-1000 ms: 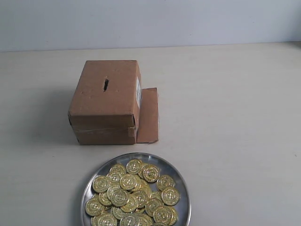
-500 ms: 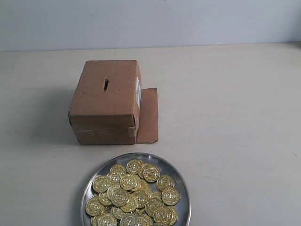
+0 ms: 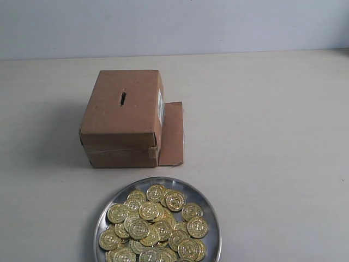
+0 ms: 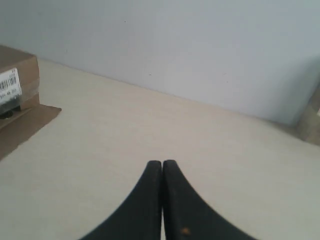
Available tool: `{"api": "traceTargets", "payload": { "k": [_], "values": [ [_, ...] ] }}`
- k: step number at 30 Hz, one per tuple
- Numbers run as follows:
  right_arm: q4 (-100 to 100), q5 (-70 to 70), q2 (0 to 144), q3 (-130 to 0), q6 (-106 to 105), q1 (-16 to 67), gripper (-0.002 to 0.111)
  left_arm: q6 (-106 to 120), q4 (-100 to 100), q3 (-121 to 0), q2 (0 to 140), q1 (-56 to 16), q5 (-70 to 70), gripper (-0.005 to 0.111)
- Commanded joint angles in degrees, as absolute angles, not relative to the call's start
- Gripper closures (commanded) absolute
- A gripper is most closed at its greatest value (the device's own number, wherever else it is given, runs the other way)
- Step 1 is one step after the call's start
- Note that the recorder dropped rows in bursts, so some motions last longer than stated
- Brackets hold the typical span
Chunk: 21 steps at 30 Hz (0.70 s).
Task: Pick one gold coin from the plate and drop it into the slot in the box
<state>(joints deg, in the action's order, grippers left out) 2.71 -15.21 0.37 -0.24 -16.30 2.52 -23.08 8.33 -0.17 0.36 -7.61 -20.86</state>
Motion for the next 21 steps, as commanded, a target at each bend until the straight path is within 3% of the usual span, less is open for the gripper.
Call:
{"api": "traceTargets", "payload": {
  "k": [1, 21],
  "values": [
    [2.9, -14.7, 0.0, 0.0, -7.3, 2.2, 0.108, -15.2, 8.7, 0.0, 0.0, -7.9, -19.6, 0.107],
    [2.5, -16.9, 0.0, 0.0, 0.0, 2.2, 0.108, -11.8, 8.7, 0.0, 0.0, -7.9, -19.6, 0.107]
  ]
}}
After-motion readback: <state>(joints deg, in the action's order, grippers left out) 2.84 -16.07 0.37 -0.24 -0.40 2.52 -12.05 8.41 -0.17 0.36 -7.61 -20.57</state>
